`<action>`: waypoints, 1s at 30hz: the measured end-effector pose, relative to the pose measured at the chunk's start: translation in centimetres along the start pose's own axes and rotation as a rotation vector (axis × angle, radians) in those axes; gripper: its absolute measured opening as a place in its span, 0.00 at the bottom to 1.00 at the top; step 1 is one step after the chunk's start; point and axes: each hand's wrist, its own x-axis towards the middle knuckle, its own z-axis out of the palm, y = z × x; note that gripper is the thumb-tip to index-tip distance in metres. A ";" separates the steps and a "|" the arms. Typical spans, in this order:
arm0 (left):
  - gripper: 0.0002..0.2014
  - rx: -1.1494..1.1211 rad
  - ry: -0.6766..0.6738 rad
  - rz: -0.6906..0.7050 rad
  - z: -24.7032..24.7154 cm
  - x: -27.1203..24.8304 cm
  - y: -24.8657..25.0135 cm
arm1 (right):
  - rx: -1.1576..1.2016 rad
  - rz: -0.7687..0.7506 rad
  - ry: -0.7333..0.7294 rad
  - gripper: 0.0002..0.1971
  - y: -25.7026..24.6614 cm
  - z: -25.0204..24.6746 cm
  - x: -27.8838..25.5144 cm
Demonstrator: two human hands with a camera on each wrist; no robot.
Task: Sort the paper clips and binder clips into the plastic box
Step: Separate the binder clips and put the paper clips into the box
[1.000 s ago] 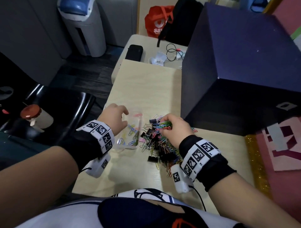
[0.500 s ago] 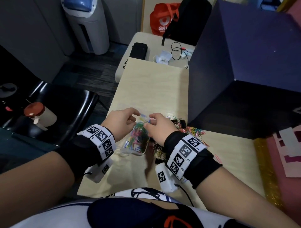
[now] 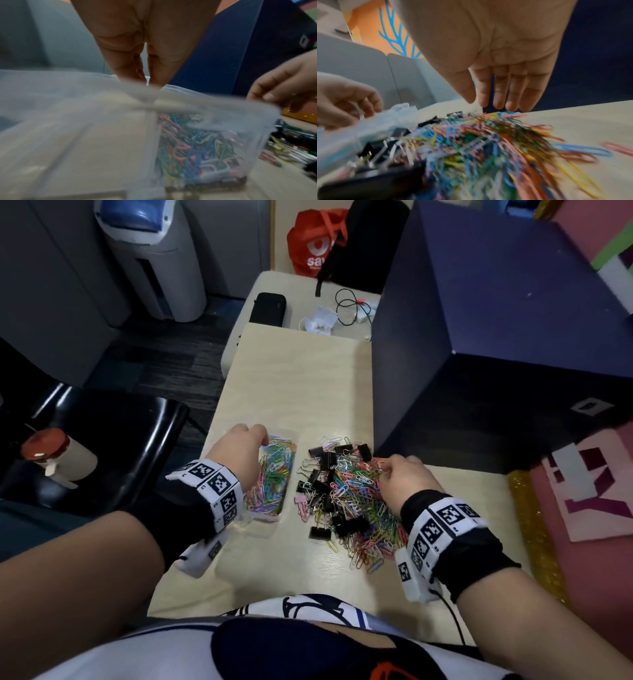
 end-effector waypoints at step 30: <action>0.15 0.416 -0.330 0.503 4.2 -0.6 13.4 | 0.045 -0.090 -0.080 0.17 4.9 2.2 -1.4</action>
